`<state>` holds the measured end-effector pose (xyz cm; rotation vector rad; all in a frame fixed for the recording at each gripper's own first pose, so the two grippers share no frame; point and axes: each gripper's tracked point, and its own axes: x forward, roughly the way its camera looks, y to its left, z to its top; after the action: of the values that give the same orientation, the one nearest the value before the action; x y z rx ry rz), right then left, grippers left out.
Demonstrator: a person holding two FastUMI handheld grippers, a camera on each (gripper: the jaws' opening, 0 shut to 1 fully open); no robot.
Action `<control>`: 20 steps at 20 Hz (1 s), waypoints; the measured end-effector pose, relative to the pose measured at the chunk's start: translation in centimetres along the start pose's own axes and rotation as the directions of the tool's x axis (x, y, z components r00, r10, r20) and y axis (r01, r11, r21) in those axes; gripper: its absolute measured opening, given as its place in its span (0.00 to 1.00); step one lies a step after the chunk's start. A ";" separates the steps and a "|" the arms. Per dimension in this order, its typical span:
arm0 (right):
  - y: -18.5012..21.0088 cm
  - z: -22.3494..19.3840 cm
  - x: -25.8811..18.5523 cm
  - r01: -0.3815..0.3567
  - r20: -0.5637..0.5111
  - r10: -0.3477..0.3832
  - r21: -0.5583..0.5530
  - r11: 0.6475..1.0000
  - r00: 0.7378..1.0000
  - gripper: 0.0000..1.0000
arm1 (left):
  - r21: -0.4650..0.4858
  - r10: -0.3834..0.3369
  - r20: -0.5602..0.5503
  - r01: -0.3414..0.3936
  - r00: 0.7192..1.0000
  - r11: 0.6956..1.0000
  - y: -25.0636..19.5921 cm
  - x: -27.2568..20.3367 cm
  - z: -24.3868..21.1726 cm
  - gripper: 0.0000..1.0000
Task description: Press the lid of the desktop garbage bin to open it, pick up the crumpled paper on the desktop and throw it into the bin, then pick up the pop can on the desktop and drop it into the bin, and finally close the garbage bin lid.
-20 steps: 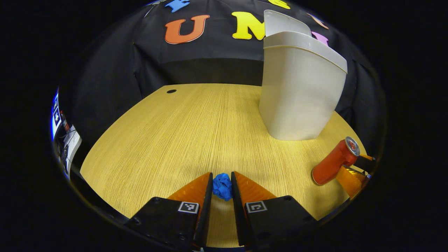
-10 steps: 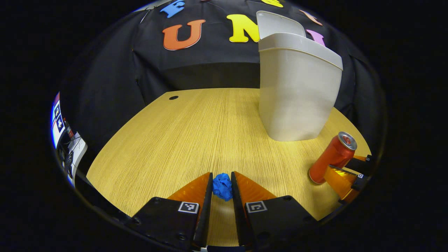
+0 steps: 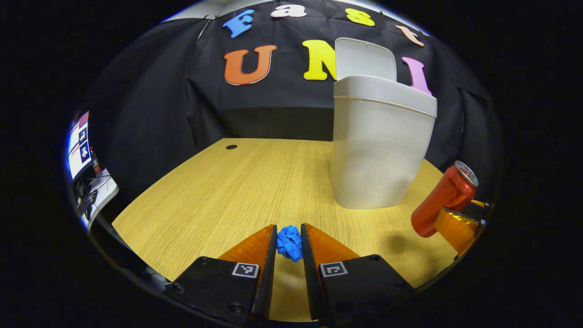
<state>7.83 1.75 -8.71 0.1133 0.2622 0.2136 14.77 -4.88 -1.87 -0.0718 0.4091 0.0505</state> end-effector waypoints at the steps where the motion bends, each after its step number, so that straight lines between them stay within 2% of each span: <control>1: -0.2 0.9 -0.9 -0.010 0.018 0.010 0.010 1.000 1.000 0.75 | -0.006 0.002 0.025 -0.002 1.000 1.000 -0.3 -0.5 0.7 0.35; 5: -2.4 4.1 -4.1 0.007 0.102 -0.009 0.017 1.000 0.995 0.75 | -0.041 0.001 0.129 0.004 0.992 0.999 -0.5 -2.2 3.9 0.35; 6: -2.8 4.9 -4.8 0.011 0.121 -0.013 0.018 1.000 0.993 0.75 | -0.046 0.002 0.146 0.005 0.989 0.999 -0.7 -2.8 4.9 0.38; 8: -3.6 5.9 -6.2 0.017 0.153 -0.021 0.025 1.000 0.988 0.75 | -0.041 0.030 0.177 -0.023 0.984 0.999 -0.4 -3.6 6.9 0.35; 10: -3.8 6.7 -7.2 0.014 0.181 -0.018 0.024 1.000 0.983 0.74 | -0.043 0.062 0.191 -0.055 0.980 0.998 -0.2 -4.0 8.7 0.35; 14: -4.8 7.8 -8.9 0.012 0.213 -0.014 0.010 1.000 0.977 0.75 | -0.066 0.040 0.186 -0.028 0.982 0.997 -1.6 -4.7 11.6 0.35; 17: -5.4 8.4 -9.8 0.002 0.234 -0.002 0.000 1.000 0.972 0.74 | -0.054 0.062 0.231 -0.051 0.971 0.997 -1.7 -5.8 14.5 0.35; 20: -6.6 9.0 -10.8 0.012 0.260 -0.009 -0.011 1.000 0.966 0.74 | -0.060 0.052 0.247 -0.038 0.968 0.997 -2.8 -6.1 17.0 0.34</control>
<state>1.38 -7.78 1.67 0.1264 -0.0003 0.1873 16.11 -6.50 16.32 -0.1095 0.1581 0.1143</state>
